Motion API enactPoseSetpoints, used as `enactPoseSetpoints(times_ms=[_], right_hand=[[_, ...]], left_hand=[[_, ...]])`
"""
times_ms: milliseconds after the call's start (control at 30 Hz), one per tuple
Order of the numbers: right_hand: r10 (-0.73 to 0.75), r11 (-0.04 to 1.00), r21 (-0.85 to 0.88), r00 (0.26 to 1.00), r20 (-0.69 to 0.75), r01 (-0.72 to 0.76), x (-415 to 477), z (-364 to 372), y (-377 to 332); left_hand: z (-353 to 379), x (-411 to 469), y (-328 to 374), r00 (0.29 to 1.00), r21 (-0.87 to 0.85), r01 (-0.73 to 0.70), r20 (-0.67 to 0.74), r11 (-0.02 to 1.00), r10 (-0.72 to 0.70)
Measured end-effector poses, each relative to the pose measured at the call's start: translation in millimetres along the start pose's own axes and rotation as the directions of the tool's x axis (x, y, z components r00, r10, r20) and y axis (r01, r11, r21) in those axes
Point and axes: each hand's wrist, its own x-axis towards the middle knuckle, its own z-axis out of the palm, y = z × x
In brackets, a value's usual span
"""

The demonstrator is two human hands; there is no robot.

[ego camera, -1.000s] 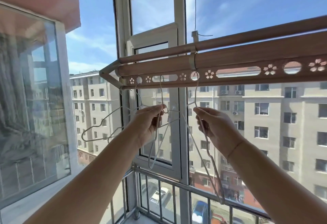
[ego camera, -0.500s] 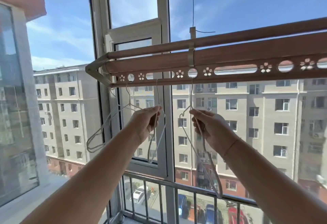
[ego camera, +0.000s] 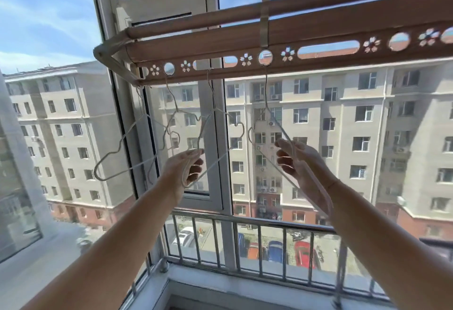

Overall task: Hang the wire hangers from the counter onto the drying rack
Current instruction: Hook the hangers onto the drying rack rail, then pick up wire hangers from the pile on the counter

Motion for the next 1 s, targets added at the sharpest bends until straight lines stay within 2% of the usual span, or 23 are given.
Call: enactPoseSetpoints(times_ms=[67, 200, 367, 567, 667, 800, 1000], right_hand=[[0.008, 0.998, -0.07, 0.999, -0.035, -0.011, -9.0, -12.6, 14.3], [0.009, 0.989, -0.147, 0.997, -0.072, -0.019, -33.3, -41.8, 43.3], [-0.012, 0.958, -0.283, 0.985, -0.172, -0.037, -68.2, -92.5, 72.2], [-0.042, 0.922, -0.376, 0.945, -0.325, -0.088, -119.3, -176.4, 83.6], [-0.079, 0.901, -0.417, 0.902, -0.425, -0.117, -150.7, -225.8, 75.1], [-0.089, 0.884, -0.425, 0.822, -0.563, -0.195, -198.8, -297.4, 62.0], [-0.103, 0.894, -0.358, 0.656, -0.747, -0.268, -284.6, -419.0, 39.1]], left_hand=[[-3.8, -4.5, -23.9, 1.0, 0.051, 0.023, 0.019, 0.998, -0.024], [10.9, -27.4, -71.6, 0.982, 0.145, 0.095, 0.147, 0.985, -0.116], [63.5, -56.5, -119.0, 0.908, 0.21, 0.114, 0.375, 0.971, -0.188], [154.2, -90.2, -152.4, 0.751, 0.249, 0.035, 0.632, 0.968, -0.189], [207.4, -113.1, -160.0, 0.667, 0.253, 0.003, 0.72, 0.968, -0.19], [286.4, -152.4, -164.7, 0.532, 0.23, -0.017, 0.826, 0.973, -0.185], [413.1, -238.3, -170.7, 0.329, 0.188, -0.032, 0.929, 0.982, -0.167]])
